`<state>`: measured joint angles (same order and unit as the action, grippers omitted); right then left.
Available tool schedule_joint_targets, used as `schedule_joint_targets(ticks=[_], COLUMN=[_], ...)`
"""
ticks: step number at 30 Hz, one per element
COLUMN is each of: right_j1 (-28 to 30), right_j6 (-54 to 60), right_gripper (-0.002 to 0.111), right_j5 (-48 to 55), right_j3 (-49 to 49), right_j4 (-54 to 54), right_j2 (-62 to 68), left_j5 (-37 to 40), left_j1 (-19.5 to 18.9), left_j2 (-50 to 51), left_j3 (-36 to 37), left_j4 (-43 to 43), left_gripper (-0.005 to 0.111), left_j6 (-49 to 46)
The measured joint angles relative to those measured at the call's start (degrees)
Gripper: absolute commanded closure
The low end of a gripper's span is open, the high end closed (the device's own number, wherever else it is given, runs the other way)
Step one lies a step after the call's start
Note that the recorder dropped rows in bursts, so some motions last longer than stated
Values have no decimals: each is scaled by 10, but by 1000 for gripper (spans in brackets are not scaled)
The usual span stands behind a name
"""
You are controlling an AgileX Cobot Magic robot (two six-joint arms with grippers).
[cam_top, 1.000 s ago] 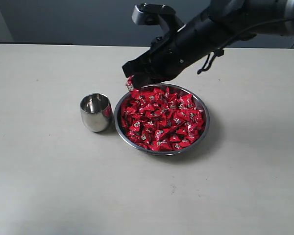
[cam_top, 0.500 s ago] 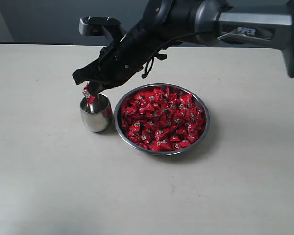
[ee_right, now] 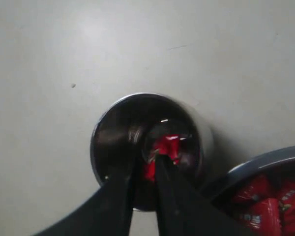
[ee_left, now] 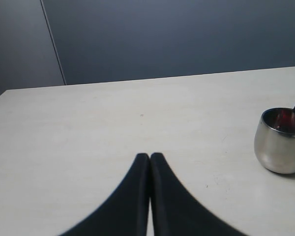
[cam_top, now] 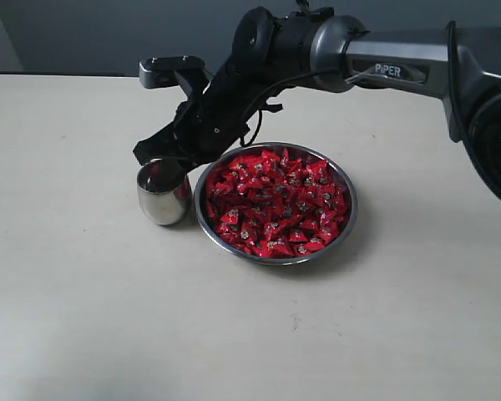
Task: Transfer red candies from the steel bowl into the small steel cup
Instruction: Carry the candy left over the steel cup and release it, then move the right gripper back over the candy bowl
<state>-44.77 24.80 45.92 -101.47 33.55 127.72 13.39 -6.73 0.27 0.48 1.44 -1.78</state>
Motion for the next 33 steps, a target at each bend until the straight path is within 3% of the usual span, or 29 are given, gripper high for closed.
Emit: schedule_joint_targets(ticks=[19,21,26,30,33], right_j1=[0,0,0,0,7], right_j6=[-3,-11,-58,-69,-75], right_gripper=[82,84,109,109,109], right_j5=[27,41,97,72,24], right_j3=[-2,-2,-2,80,202], right_j4=[-19,-38,-127,-168,-179], right_j2=[-69,-82,-110,-171,-250], left_j5=[0,0,0,0,0], left_j1=[0,0,0,0,0], left_j2=[0,0,0,0,0], left_j3=[0,0,0,0,0], left_j4=[0,0,0,0,0], left_gripper=[106,106,106,106,106], left_j6=[0,0,0,0,0])
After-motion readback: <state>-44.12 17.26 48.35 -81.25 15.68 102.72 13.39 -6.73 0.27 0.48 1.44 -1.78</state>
